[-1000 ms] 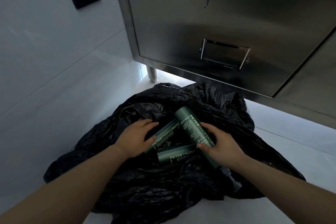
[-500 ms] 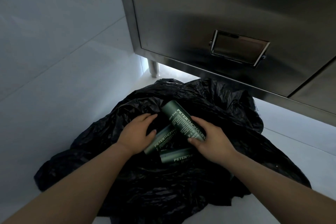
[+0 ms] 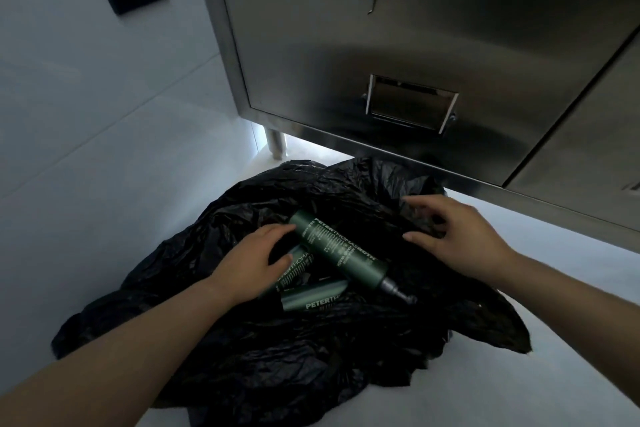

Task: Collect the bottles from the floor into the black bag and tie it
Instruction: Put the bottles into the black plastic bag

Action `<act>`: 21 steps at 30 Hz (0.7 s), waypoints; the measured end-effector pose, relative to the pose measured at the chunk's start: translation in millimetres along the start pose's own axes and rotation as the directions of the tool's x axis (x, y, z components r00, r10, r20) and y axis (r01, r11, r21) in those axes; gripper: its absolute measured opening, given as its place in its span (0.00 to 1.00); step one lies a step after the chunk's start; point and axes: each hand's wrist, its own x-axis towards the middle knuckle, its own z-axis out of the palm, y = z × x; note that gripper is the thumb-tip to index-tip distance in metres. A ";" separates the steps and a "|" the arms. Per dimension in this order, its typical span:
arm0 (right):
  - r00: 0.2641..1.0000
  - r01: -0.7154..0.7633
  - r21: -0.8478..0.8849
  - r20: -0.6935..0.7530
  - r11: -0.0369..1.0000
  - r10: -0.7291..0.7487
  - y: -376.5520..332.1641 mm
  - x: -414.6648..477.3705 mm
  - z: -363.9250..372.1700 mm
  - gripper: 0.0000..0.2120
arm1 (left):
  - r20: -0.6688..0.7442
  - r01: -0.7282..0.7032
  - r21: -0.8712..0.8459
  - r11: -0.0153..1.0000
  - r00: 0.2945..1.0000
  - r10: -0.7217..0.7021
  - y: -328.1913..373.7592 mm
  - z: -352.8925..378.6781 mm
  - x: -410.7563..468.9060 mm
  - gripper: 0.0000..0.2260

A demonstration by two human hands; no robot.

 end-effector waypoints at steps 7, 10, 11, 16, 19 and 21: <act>0.977 -0.176 0.082 -0.104 0.981 0.184 61.2 -63.5 3.6 0.27 | 0.072 -0.133 0.085 0.987 0.989 0.127 55.7 35.5 22.8 0.24; 0.954 -0.268 0.110 -0.105 0.957 0.279 80.8 -80.6 8.2 0.28 | 0.118 -0.192 0.137 0.972 0.977 0.177 75.6 46.0 43.4 0.25; 0.947 -0.299 0.115 -0.085 0.947 0.309 85.6 -84.8 9.7 0.29 | 0.125 -0.194 0.137 0.971 0.976 0.178 80.2 48.9 49.4 0.24; 0.913 -0.401 0.178 0.000 0.899 0.407 104.6 -100.4 9.7 0.31 | 0.219 -0.202 0.228 0.952 0.964 0.152 80.3 65.8 63.2 0.25; 0.902 -0.423 0.275 0.040 0.863 0.430 107.1 -109.8 9.3 0.28 | 0.294 -0.184 0.396 0.900 0.954 0.065 65.7 68.5 61.4 0.27; 0.907 -0.409 0.323 0.045 0.853 0.418 105.3 -113.7 9.2 0.26 | 0.324 -0.232 0.492 0.839 0.943 0.071 56.9 68.2 60.8 0.28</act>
